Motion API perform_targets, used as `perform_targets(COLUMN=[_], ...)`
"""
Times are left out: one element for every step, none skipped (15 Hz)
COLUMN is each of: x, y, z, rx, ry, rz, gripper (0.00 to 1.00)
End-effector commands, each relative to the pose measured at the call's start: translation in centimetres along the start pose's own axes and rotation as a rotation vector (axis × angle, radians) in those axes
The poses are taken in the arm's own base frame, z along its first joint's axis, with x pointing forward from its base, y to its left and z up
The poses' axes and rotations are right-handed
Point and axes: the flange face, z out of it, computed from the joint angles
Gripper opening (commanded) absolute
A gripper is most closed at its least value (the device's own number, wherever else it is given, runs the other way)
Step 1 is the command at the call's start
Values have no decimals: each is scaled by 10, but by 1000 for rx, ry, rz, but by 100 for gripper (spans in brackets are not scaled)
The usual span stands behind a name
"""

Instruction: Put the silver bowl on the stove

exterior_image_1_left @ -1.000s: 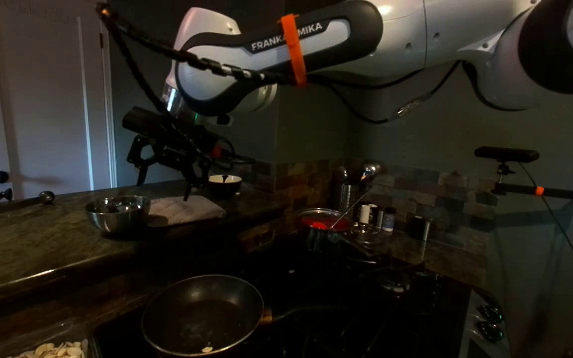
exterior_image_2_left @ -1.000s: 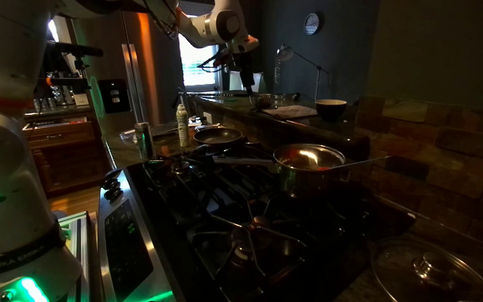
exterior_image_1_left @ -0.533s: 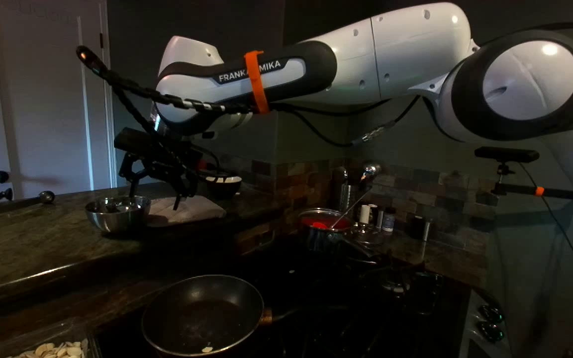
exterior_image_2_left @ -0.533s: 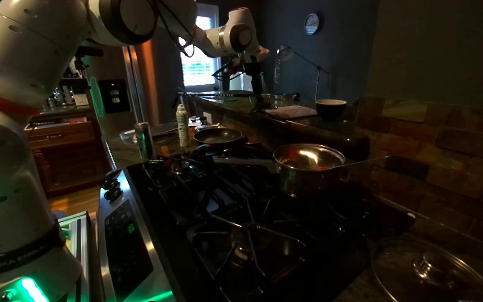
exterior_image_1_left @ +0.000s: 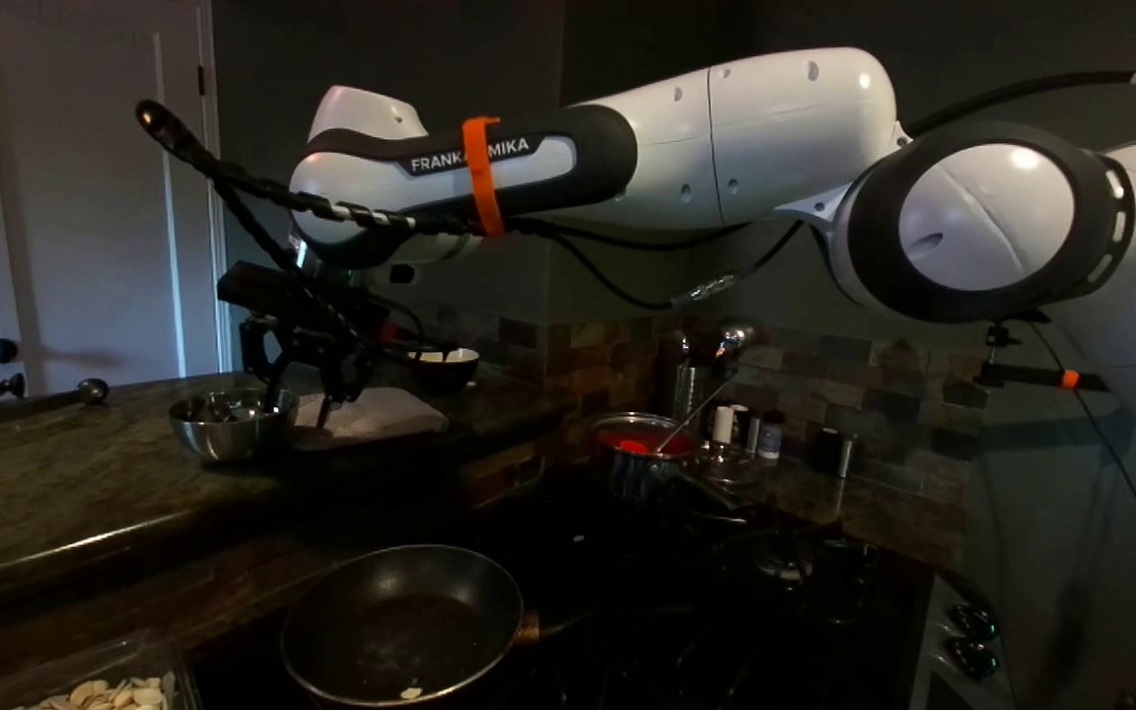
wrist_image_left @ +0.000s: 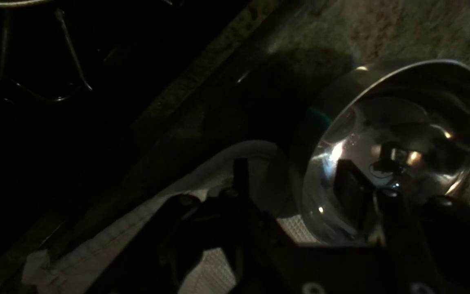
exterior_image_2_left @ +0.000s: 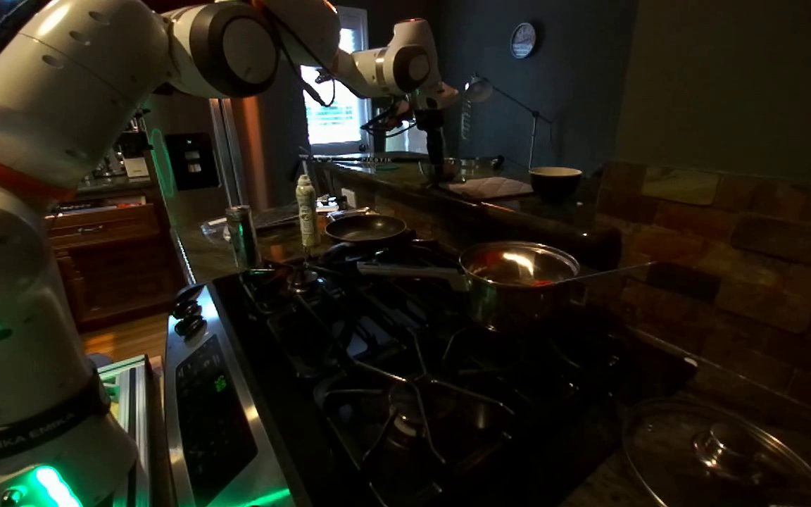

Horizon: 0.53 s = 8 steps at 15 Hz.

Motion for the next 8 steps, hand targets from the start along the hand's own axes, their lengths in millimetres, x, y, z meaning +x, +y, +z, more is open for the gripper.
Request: perform_targets(x=[0,-1,-1,-1,-2,-2,-2,-2], y=[-5,-5,-5,-5,-6,-6,-6,-5], z=[7,8,9,11,12,13,14,13], rx=[-13,-17,-22,-27,-30,-32,-34,-36], ry=[-25,-27,-28,-27,-28,-28,-28,-27], rz=[-7,-8,-8,-8,-8,-8,-8,-8], gripper=[26,18,9,2,0,0,0,1])
